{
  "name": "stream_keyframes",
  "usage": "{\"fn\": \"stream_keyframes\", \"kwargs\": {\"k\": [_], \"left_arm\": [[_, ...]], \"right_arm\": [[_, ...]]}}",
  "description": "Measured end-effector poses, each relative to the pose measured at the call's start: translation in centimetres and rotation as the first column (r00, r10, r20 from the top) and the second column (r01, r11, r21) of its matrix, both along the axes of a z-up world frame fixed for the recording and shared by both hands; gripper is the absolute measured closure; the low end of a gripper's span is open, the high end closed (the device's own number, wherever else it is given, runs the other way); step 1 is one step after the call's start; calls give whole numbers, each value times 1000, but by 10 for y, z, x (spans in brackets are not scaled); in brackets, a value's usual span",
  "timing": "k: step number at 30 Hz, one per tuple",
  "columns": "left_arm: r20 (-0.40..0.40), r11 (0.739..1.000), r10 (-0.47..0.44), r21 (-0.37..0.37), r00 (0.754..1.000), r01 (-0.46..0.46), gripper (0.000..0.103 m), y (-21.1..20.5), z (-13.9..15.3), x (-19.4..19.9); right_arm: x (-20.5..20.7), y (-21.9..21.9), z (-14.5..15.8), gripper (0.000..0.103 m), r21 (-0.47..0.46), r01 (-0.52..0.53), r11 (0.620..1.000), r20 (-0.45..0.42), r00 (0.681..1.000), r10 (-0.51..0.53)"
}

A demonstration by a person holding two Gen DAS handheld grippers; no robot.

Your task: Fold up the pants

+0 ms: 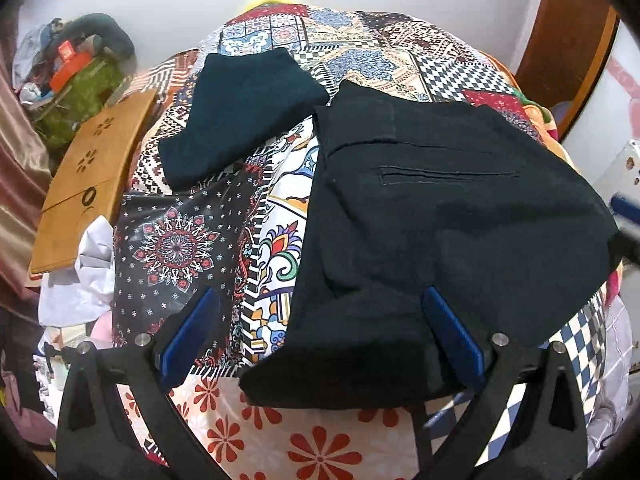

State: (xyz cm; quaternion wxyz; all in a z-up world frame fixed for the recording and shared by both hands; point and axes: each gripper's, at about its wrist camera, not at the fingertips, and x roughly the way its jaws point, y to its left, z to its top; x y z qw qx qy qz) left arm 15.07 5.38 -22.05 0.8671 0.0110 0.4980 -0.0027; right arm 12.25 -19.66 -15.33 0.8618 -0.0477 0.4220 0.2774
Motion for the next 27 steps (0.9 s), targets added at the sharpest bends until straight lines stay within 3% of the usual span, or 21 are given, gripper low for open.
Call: {"fn": "stream_keyframes", "kwargs": {"k": [2, 6, 11, 16, 19, 25, 27], "left_arm": [[5, 1000, -10, -12, 1000, 10, 0, 8, -1, -2], [3, 1000, 24, -20, 1000, -24, 0, 26, 0, -11], [3, 1000, 8, -23, 1000, -8, 0, 42, 0, -24], [36, 998, -5, 65, 999, 2, 0, 38, 24, -18], [66, 999, -28, 26, 997, 26, 0, 36, 41, -5], [76, 995, -96, -2, 992, 96, 1, 16, 50, 48], [66, 992, -122, -17, 990, 124, 14, 8, 47, 67]], "right_arm": [[2, 1, -11, 57, 18, -11, 1000, -55, 998, 12], [5, -2, -19, 58, 62, -11, 998, -87, 996, 17], [4, 1, -17, 58, 42, -41, 998, -70, 997, 43], [3, 5, -4, 58, -45, -50, 998, -5, 999, 50], [13, 5, 5, 58, -88, -33, 996, 47, 998, 37], [48, 5, 9, 58, -53, -24, 998, 55, 998, 27], [63, 10, 7, 58, -53, -19, 998, 64, 998, 22]]}}
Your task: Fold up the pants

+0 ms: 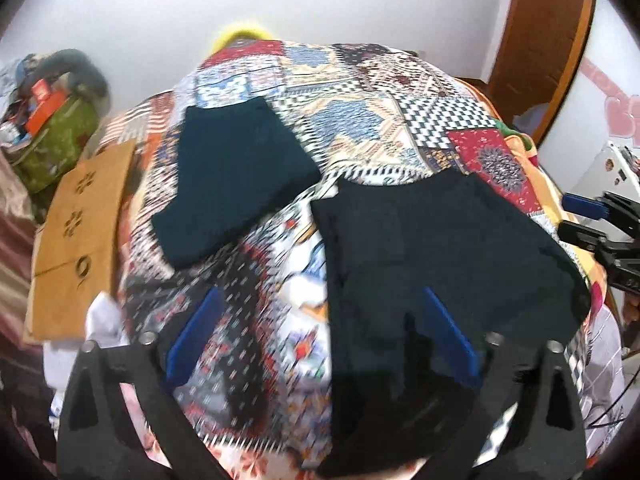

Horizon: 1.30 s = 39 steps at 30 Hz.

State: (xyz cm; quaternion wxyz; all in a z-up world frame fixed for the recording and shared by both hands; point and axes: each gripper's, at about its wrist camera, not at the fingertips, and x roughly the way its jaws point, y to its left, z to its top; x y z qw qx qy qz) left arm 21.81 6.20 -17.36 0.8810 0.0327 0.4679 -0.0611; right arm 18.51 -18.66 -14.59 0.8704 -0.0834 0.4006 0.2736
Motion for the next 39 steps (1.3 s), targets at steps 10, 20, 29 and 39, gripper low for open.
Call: {"fn": "stream_keyframes", "kwargs": {"k": [10, 20, 29, 39], "left_arm": [[-124, 985, -147, -104, 981, 135, 34, -24, -47, 60], [-33, 984, -147, -107, 989, 142, 59, -24, -47, 67], [-28, 989, -96, -112, 995, 92, 55, -15, -52, 78], [92, 994, -85, -55, 992, 90, 53, -26, 14, 35]], "right_arm": [[64, 25, -44, 59, -12, -27, 1000, -111, 993, 25], [71, 34, -49, 89, -6, -73, 997, -43, 996, 73], [80, 40, -61, 87, -73, -37, 997, -19, 999, 35], [40, 22, 7, 66, -12, -30, 999, -8, 1000, 30]]}}
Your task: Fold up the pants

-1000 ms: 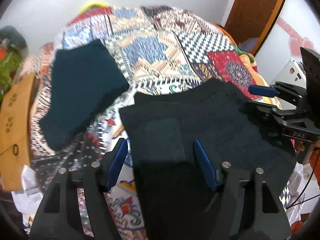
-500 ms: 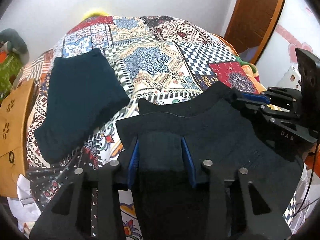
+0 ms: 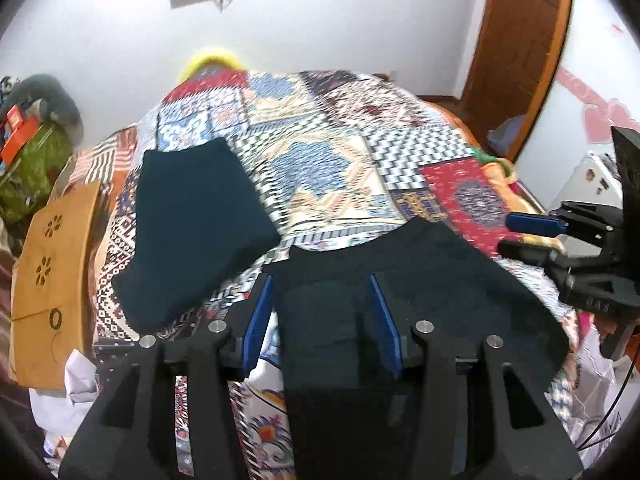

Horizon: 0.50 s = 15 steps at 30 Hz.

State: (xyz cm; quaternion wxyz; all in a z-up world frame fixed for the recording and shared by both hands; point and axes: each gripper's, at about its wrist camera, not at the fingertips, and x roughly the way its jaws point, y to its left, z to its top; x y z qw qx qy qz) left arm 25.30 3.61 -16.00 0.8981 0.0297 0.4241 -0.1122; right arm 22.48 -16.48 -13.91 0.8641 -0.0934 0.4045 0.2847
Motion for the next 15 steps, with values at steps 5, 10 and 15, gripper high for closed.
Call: {"fn": "stream_keyframes", "kwargs": {"k": [5, 10, 15], "left_arm": [[-46, 999, -43, 16, 998, 44, 52, -21, -14, -20], [-172, 998, -5, 67, 985, 17, 49, -12, -56, -37], [-138, 997, 69, 35, 988, -65, 30, 28, -52, -73]], "right_arm": [[-29, 14, -1, 62, 44, -70, 997, -50, 996, 72], [-49, 20, -33, 62, -48, -83, 995, -95, 992, 79], [-64, -4, -29, 60, 3, -36, 999, -76, 996, 37]]}}
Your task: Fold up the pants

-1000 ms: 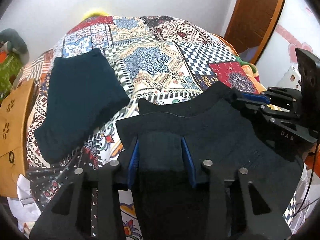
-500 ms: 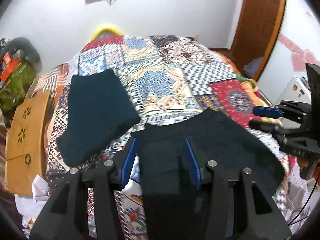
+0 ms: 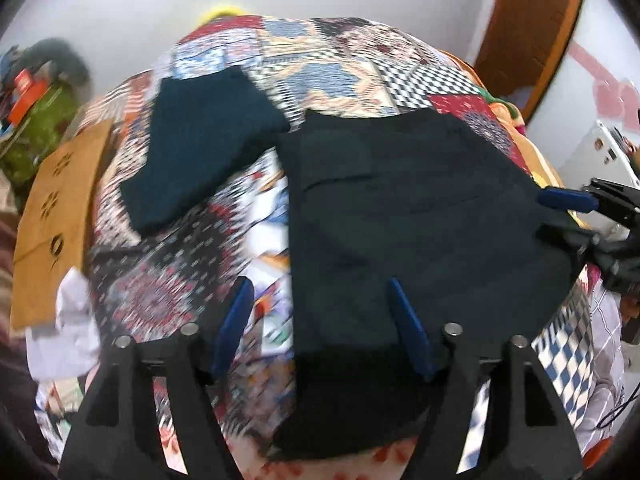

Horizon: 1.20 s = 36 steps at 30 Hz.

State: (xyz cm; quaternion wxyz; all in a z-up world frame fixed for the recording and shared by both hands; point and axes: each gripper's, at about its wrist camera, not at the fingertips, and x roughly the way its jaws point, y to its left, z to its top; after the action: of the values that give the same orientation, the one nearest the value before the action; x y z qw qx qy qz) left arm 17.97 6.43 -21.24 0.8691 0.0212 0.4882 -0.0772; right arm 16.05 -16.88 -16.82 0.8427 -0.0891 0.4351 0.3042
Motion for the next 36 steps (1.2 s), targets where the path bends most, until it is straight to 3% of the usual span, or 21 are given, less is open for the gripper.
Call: {"fn": "stream_keyframes", "kwargs": {"k": [5, 10, 17, 20, 22, 23, 28, 33, 36], "left_arm": [[1, 997, 81, 8, 997, -81, 29, 35, -6, -26], [-28, 986, 151, 77, 988, -148, 29, 58, -15, -30], [89, 989, 141, 41, 986, -145, 25, 54, 33, -15], [126, 994, 101, 16, 987, -104, 15, 39, 49, 3], [122, 998, 59, -14, 991, -58, 12, 26, 52, 16], [111, 999, 43, -26, 993, -40, 11, 21, 51, 23], [3, 1000, -17, -24, 1000, 17, 10, -2, 20, 61], [-155, 994, -67, -91, 986, 53, 8, -9, -19, 87], [-197, 985, -83, -162, 977, 51, 6, -6, -27, 97]], "right_arm": [[-5, -17, 5, 58, -3, 57, 998, 6, 998, -57], [-9, -36, 5, 56, -31, 113, 993, 5, 994, -112], [-7, -53, 20, 56, -46, 160, 986, 43, 986, -158], [1, -51, 29, 43, -13, 161, 987, 66, 985, -160], [7, -49, 32, 27, 19, 165, 986, 71, 984, -166], [10, -47, 32, 22, 36, 169, 985, 69, 983, -171], [31, -35, 12, 21, 77, 152, 985, -31, 988, -150], [53, -28, -27, 22, 61, 127, 990, -186, 976, -114], [63, -28, -39, 22, 100, 124, 987, -257, 962, -95]]}}
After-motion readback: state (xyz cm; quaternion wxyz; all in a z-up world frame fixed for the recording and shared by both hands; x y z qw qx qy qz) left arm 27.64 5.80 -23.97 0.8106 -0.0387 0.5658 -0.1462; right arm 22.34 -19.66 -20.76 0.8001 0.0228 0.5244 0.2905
